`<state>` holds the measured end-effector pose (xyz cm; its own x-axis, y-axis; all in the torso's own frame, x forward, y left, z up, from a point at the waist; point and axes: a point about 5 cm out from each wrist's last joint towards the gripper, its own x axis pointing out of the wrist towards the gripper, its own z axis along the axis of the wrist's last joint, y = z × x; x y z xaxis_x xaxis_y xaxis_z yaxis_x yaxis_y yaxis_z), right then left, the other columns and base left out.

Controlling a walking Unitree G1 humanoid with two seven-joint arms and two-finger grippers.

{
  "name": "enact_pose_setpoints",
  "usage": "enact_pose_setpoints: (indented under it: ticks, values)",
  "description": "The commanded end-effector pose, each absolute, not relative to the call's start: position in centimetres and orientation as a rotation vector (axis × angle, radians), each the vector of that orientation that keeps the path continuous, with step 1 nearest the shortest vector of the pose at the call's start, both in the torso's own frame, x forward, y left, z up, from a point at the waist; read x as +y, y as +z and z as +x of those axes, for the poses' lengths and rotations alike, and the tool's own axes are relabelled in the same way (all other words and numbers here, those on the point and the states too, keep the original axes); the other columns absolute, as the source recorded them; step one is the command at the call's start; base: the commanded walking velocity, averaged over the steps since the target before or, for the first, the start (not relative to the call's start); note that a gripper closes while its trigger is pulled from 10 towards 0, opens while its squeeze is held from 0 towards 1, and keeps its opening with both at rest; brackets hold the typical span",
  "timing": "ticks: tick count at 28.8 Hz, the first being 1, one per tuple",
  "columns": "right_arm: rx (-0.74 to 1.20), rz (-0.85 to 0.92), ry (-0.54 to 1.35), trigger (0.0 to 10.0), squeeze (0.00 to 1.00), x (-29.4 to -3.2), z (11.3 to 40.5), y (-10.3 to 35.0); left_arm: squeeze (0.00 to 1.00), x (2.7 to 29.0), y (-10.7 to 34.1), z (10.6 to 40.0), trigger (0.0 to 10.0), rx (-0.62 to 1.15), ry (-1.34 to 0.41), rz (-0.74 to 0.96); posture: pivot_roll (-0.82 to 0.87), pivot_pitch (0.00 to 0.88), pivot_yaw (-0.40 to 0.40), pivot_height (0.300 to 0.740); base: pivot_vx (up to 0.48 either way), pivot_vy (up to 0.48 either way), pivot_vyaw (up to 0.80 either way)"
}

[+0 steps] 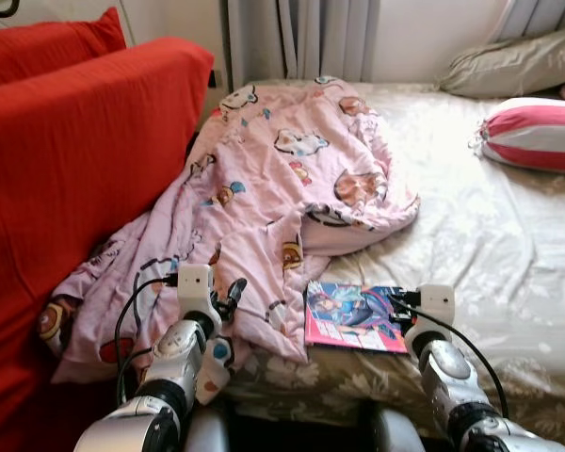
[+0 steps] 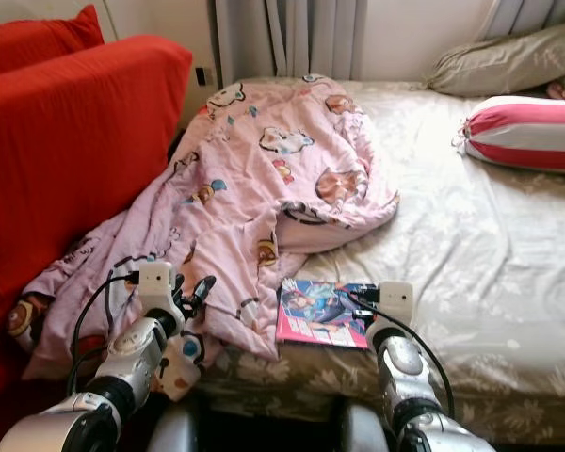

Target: Clean up the room

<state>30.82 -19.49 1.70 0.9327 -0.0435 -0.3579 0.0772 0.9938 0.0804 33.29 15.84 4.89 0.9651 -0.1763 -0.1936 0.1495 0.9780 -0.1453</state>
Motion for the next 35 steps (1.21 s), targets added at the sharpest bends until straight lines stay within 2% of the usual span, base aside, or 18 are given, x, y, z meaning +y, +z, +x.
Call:
enact_pose_setpoints:
  ticks: [1, 10, 11, 13, 18, 29, 30, 31, 32, 35]
  values:
    - [0.345, 0.101, -0.075, 10.0, 0.00, -19.5, 31.2, 2.1, 0.00, 16.2, 4.7, 33.2, 10.0, 0.214, -0.158, -0.131, 0.09, 0.000, 0.005, 0.539, 0.000, 0.000, 0.00]
    - [0.335, 0.246, -0.157, 10.0, 0.00, -20.4, 31.6, 2.6, 0.00, 16.5, 4.6, 33.0, 10.0, 0.213, -0.148, -0.127, 0.11, 0.000, 0.003, 0.539, 0.000, 0.000, 0.00]
    - [0.318, 0.367, -0.198, 10.0, 1.00, -20.7, 31.8, 2.8, 0.00, 16.6, 4.5, 32.9, 10.0, 0.216, -0.145, -0.125, 0.12, 0.000, 0.003, 0.539, 0.000, 0.000, 0.00]
    - [0.315, 0.432, -0.197, 10.0, 1.00, -20.7, 31.9, 2.9, 0.00, 16.7, 4.4, 32.8, 10.0, 0.217, -0.144, -0.125, 0.12, 0.000, 0.004, 0.539, 0.000, 0.000, 0.00]
    - [0.333, 0.456, -0.184, 10.0, 1.00, -20.5, 31.8, 2.7, 0.00, 16.9, 4.1, 32.5, 10.0, 0.221, -0.145, -0.117, 0.14, 0.000, 0.005, 0.539, 0.000, 0.000, 0.00]
    - [0.358, 0.448, -0.168, 10.0, 1.00, -19.9, 30.5, 1.2, 0.00, 17.7, 2.9, 30.9, 10.0, 0.216, -0.155, -0.096, 0.18, 0.000, 0.022, 0.539, 0.000, 0.000, 0.00]
    - [0.358, 0.436, -0.161, 10.0, 0.58, -19.9, 30.5, 1.2, 0.00, 17.9, 2.8, 30.6, 10.0, 0.216, -0.157, -0.091, 0.19, 0.000, 0.029, 0.539, 0.000, 0.000, 0.00]
    - [0.354, 0.421, -0.152, 10.0, 0.11, -19.9, 30.5, 1.2, 0.00, 18.1, 2.5, 30.1, 10.0, 0.216, -0.158, -0.084, 0.19, 0.003, 0.035, 0.539, 0.000, 0.000, 0.00]
    - [0.349, 0.415, -0.153, 10.0, 0.00, -19.9, 30.5, 1.3, 0.00, 18.3, 2.3, 30.0, 10.0, 0.218, -0.157, -0.082, 0.19, 0.004, 0.036, 0.539, 0.000, 0.000, 0.00]
    - [0.320, 0.429, -0.177, 10.0, 0.00, -20.4, 30.8, 1.8, 0.00, 18.7, 2.0, 29.4, 10.0, 0.226, -0.152, -0.077, 0.19, 0.016, 0.046, 0.539, 0.000, 0.000, 0.00]
